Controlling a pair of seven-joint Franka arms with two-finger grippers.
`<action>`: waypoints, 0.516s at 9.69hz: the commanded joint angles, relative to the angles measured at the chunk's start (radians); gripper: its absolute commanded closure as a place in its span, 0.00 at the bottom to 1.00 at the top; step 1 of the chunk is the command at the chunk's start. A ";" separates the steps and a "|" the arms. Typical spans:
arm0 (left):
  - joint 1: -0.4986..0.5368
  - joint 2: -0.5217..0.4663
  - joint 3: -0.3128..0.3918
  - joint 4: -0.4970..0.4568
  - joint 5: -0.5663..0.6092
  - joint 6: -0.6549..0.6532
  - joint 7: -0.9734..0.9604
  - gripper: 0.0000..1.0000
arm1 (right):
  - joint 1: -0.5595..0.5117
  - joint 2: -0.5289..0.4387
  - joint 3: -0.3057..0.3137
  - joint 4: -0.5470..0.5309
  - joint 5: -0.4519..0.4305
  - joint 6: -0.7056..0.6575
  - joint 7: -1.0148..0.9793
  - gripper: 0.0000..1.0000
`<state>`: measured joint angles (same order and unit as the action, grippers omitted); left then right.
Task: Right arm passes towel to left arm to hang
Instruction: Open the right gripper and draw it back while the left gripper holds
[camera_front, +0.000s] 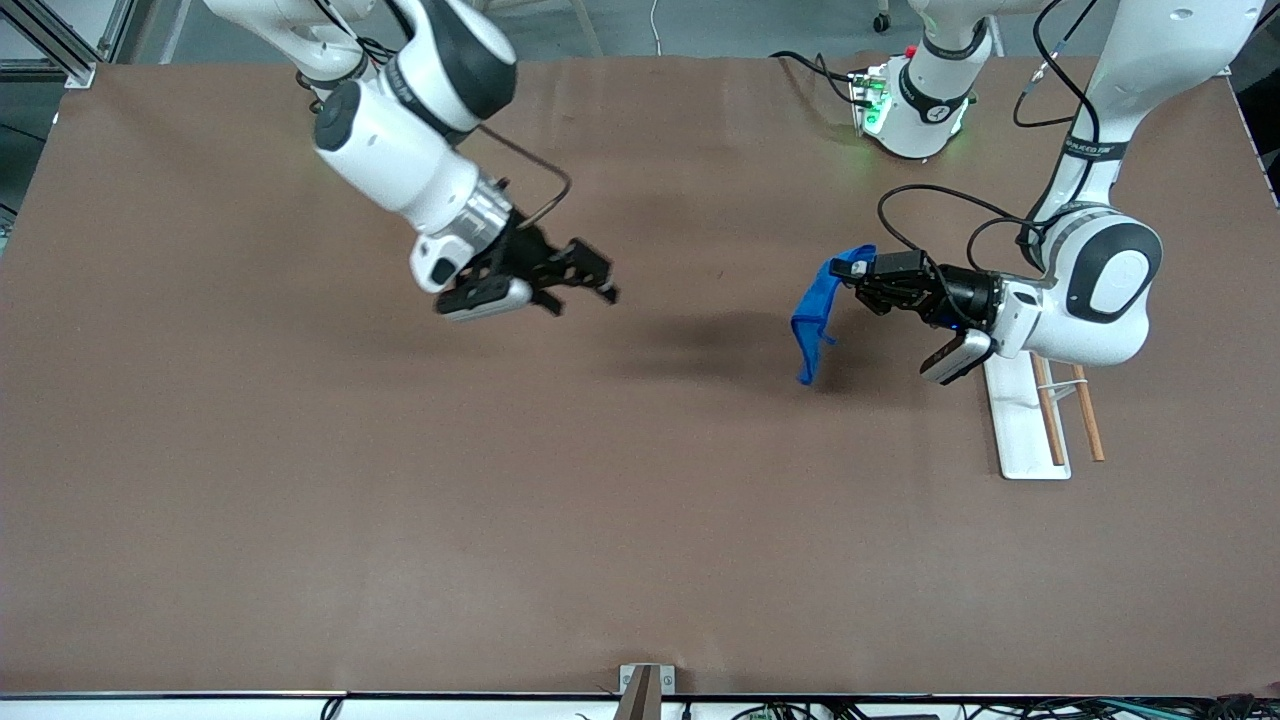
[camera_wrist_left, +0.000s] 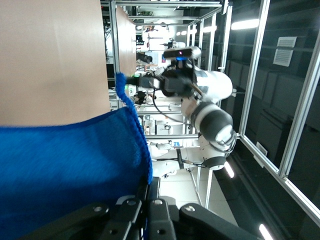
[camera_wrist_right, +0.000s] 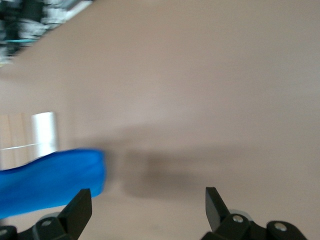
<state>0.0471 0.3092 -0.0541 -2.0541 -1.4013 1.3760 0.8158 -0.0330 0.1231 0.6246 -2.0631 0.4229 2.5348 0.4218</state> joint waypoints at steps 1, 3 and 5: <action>-0.006 0.016 0.003 0.067 0.127 0.043 -0.080 1.00 | -0.015 -0.054 -0.122 -0.032 -0.166 -0.106 0.020 0.00; -0.004 0.014 0.003 0.174 0.337 0.066 -0.194 1.00 | -0.015 -0.062 -0.227 -0.003 -0.274 -0.172 0.012 0.00; 0.000 -0.012 0.003 0.244 0.483 0.063 -0.243 1.00 | -0.015 -0.069 -0.325 0.091 -0.428 -0.327 0.012 0.00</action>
<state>0.0504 0.3005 -0.0524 -1.8391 -0.9981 1.4176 0.6001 -0.0493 0.0813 0.3456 -2.0170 0.0703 2.2893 0.4209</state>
